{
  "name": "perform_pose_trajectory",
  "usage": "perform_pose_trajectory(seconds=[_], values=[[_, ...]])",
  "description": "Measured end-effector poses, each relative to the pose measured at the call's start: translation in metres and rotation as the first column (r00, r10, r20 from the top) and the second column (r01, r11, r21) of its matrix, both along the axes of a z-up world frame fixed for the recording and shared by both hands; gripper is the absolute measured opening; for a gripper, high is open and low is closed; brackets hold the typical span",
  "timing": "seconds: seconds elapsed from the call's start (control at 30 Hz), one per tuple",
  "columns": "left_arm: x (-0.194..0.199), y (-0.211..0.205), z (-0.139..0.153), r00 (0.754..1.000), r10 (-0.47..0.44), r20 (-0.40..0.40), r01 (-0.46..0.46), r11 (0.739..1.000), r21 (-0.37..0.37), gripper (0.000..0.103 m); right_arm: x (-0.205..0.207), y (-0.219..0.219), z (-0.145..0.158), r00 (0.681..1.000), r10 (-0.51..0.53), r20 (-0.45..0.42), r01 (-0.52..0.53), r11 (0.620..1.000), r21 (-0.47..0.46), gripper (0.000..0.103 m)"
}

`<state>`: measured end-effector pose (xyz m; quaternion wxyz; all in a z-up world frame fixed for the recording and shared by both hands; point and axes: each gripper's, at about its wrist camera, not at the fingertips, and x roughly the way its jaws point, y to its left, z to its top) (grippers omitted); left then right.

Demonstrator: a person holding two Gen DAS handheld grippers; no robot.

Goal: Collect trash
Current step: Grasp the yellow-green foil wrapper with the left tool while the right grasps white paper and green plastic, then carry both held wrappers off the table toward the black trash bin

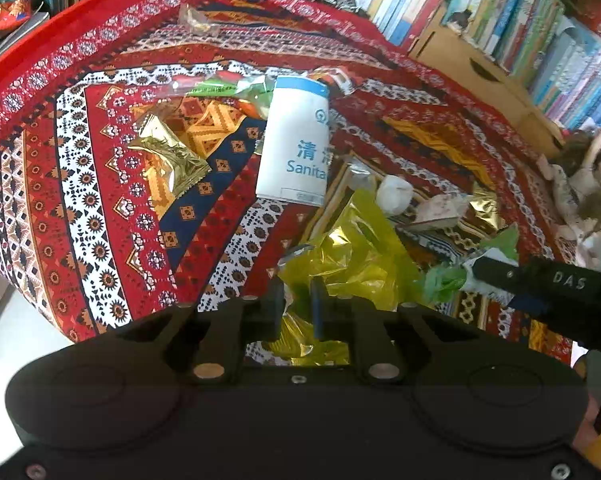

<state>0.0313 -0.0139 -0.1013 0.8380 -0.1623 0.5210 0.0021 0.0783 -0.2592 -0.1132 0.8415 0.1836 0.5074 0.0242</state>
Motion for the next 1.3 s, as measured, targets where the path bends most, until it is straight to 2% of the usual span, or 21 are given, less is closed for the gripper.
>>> perform_pose_trajectory(seconds=[0.13,0.53,1.0,1.13,1.3], values=[[-0.014,0.002,0.009,1.0,-0.013,0.024,0.012,1.0,0.012,0.012,-0.014,0.002,0.004,1.0,-0.011,-0.004,0.011,1.0,-0.007,0.043],[-0.041,0.024,0.03,0.997,0.025,0.073,-0.027,0.999,0.026,0.01,-0.032,0.018,0.015,1.0,-0.001,0.008,0.001,1.0,-0.019,0.043],[-0.067,0.052,0.04,0.994,0.043,0.101,-0.048,0.998,0.04,0.005,-0.049,0.057,0.027,0.997,0.066,0.032,-0.065,0.997,-0.032,0.043],[-0.062,0.055,0.024,0.997,0.05,0.058,-0.052,0.998,0.026,0.008,-0.059,0.065,0.029,0.996,0.08,0.03,-0.079,0.996,-0.046,0.043],[-0.054,0.047,0.005,0.997,0.071,0.025,-0.071,0.997,0.004,0.027,-0.07,0.066,0.031,0.989,0.143,0.026,-0.141,0.987,-0.076,0.043]])
